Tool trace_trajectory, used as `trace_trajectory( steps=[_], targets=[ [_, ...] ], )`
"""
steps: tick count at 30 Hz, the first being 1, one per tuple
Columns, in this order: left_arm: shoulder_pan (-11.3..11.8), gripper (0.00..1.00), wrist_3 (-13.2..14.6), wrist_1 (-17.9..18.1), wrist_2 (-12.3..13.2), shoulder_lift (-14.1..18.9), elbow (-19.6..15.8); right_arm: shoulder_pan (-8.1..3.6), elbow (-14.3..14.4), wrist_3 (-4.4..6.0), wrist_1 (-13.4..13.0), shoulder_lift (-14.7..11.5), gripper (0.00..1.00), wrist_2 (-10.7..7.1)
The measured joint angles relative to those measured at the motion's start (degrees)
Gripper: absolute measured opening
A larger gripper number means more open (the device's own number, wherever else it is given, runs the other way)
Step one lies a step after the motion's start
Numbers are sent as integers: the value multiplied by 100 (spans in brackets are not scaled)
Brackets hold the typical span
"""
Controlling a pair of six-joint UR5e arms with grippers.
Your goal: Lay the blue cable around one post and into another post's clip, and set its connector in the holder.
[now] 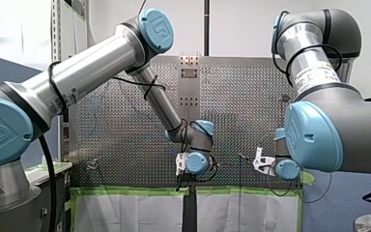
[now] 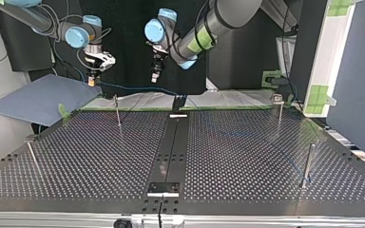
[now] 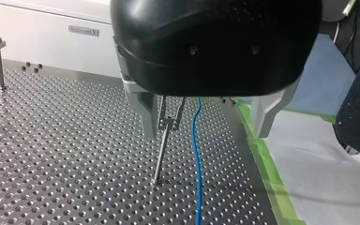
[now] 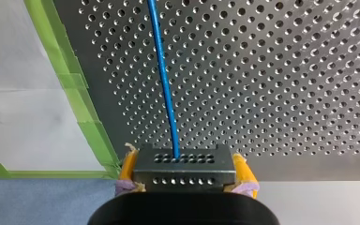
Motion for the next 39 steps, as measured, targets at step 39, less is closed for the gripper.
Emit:
trace_trajectory(
  steps=[39],
  targets=[
    [369,91,-456,-243,521,-362,660,23,0,-20,78,0,0,0]
  ],
)
